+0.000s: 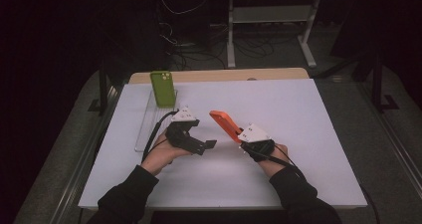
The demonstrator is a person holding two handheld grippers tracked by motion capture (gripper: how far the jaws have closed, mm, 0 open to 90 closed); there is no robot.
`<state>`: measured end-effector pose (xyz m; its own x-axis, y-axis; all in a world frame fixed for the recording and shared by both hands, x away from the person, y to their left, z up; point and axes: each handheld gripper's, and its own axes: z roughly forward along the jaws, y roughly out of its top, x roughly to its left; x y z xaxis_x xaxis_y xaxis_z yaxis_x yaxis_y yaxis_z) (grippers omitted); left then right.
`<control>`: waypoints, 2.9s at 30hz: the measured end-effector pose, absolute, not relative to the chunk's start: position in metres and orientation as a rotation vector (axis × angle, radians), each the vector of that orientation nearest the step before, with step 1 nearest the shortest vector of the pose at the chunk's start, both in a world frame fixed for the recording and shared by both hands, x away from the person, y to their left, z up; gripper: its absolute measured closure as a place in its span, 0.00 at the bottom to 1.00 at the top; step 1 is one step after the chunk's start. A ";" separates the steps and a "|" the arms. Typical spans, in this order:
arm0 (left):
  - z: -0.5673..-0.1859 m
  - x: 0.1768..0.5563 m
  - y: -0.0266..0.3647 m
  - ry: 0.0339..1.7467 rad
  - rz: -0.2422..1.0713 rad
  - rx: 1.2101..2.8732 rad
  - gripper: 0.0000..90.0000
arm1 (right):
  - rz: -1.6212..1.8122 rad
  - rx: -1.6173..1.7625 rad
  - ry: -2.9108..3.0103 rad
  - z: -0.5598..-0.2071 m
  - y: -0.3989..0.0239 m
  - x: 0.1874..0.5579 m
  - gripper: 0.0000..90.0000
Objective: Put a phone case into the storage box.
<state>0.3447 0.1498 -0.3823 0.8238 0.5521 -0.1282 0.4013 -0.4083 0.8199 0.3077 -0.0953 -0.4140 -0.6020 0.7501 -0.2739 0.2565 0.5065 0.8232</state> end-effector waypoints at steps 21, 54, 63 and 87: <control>-0.369 0.350 0.142 0.745 0.243 1.945 0.00 | 1.180 1.069 2.117 -0.409 -0.083 0.307 0.91; -0.375 0.353 0.138 0.824 0.229 1.809 0.09 | 1.262 1.012 2.178 -0.410 -0.052 0.292 0.91; -0.375 0.354 0.140 0.829 0.205 1.797 0.16 | 1.254 1.003 2.186 -0.412 -0.052 0.293 0.89; -0.326 0.389 0.172 0.889 0.383 1.766 0.17 | 1.287 1.028 2.303 -0.412 -0.138 0.299 0.09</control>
<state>0.3885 0.1723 -0.3260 0.6701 0.7248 -0.1605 0.3810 -0.1502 0.9123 0.2990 -0.1377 -0.4118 -0.6947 0.7155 0.0739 0.4378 0.3391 0.8327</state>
